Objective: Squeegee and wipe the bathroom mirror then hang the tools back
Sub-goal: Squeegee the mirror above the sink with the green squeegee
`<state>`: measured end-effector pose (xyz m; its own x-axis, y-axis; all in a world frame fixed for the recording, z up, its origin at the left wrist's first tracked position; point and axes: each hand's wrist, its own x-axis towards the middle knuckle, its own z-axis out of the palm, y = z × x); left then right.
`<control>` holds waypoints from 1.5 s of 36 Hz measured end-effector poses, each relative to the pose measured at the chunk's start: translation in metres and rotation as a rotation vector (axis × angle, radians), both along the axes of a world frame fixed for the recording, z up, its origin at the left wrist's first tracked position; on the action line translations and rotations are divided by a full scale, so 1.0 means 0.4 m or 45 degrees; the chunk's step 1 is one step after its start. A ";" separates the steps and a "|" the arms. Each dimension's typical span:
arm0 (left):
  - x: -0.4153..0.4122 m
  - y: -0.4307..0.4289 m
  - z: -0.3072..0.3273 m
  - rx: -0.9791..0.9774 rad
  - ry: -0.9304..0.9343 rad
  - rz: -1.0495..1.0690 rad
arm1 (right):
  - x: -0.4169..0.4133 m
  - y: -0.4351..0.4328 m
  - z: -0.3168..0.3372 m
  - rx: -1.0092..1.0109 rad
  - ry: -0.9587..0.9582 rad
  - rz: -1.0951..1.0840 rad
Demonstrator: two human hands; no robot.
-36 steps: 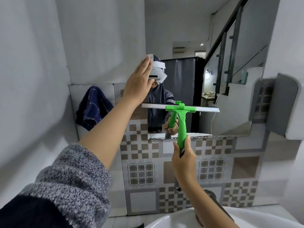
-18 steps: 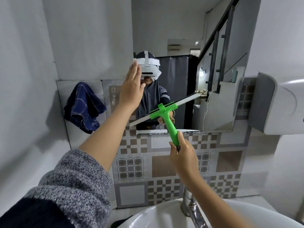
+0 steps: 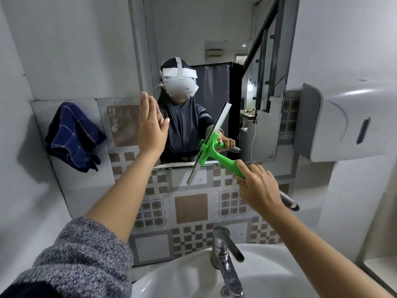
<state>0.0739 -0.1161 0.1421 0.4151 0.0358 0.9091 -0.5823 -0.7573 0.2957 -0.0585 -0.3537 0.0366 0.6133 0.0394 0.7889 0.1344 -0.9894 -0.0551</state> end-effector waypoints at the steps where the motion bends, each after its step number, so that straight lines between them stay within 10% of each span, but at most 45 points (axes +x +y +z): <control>1: -0.002 -0.005 -0.004 -0.022 0.003 -0.003 | -0.001 -0.016 -0.003 0.005 0.007 -0.009; 42: -0.068 -0.070 -0.116 0.085 0.169 0.035 | -0.099 -0.141 -0.259 0.752 0.325 -0.220; 54: -0.191 -0.238 -0.190 0.376 0.284 -0.693 | -0.202 -0.138 -0.216 0.671 0.278 -0.093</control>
